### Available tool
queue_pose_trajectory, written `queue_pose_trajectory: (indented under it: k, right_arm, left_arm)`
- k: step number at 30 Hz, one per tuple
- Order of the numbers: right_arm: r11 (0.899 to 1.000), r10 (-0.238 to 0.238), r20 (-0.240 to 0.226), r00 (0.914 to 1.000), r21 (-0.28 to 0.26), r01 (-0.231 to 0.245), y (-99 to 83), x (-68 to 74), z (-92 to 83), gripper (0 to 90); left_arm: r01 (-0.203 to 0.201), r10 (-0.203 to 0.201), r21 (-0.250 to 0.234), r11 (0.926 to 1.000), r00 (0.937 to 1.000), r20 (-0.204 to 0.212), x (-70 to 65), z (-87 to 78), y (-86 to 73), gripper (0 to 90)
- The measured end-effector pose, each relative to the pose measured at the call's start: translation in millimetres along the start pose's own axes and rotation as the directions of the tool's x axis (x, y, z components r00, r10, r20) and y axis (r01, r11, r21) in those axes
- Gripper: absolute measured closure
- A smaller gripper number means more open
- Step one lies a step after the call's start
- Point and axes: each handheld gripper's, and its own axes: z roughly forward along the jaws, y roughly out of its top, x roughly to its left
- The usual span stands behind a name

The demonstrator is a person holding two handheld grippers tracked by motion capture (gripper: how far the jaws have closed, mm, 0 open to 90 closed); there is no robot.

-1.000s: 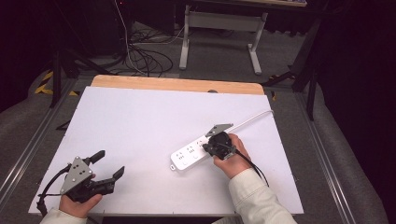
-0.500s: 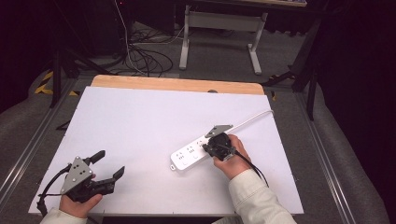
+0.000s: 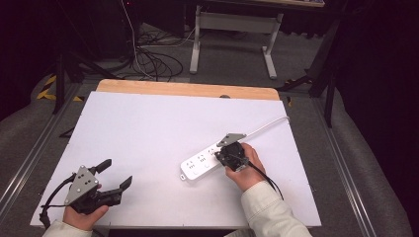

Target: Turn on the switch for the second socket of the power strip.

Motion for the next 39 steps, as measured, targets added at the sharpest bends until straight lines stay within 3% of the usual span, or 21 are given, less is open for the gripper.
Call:
queue_pose_trajectory:
  k: [3,6,18,26,30,35,39]
  right_arm:
    - [1.000,0.023,-0.013,0.9997,-0.011,-0.023,0.3,-3.0,-3.6,90.0]
    - [0.999,0.010,0.003,0.9999,-0.040,-0.009,1.7,-2.8,-9.6,90.0]
    - [0.993,0.006,-0.005,1.0000,-0.121,-0.007,14.3,-3.8,-36.2,90.0]
    - [0.983,-0.010,-0.010,0.9999,-0.182,0.008,21.8,-1.6,-57.6,90.0]
    - [0.982,-0.016,-0.011,0.9998,-0.186,0.014,23.9,-1.1,-64.0,90.0]
    - [0.980,-0.010,-0.020,0.9997,-0.197,0.006,22.2,-4.9,-65.6,80.2]
    - [0.966,-0.008,-0.031,0.9995,-0.257,0.000,19.4,-9.0,-71.4,59.3]
  left_arm:
    - [0.002,-0.002,0.000,1.0000,1.0000,-0.001,0.3,0.4,-0.1,18.1]
    - [0.002,-0.002,-0.001,1.0000,1.0000,-0.002,0.1,0.2,-0.1,18.1]
    - [0.001,-0.001,0.000,1.0000,1.0000,-0.004,0.3,0.2,-0.3,18.1]
    - [0.002,-0.002,0.001,1.0000,1.0000,-0.004,0.9,0.0,-0.5,18.1]
    - [0.001,-0.001,0.000,1.0000,1.0000,-0.003,0.8,-0.1,-0.2,18.1]
    - [-0.002,0.002,0.001,1.0000,1.0000,-0.006,0.9,-0.3,-0.1,18.1]
    - [0.006,-0.006,-0.002,1.0000,1.0000,-0.006,1.1,-0.3,-0.5,18.1]
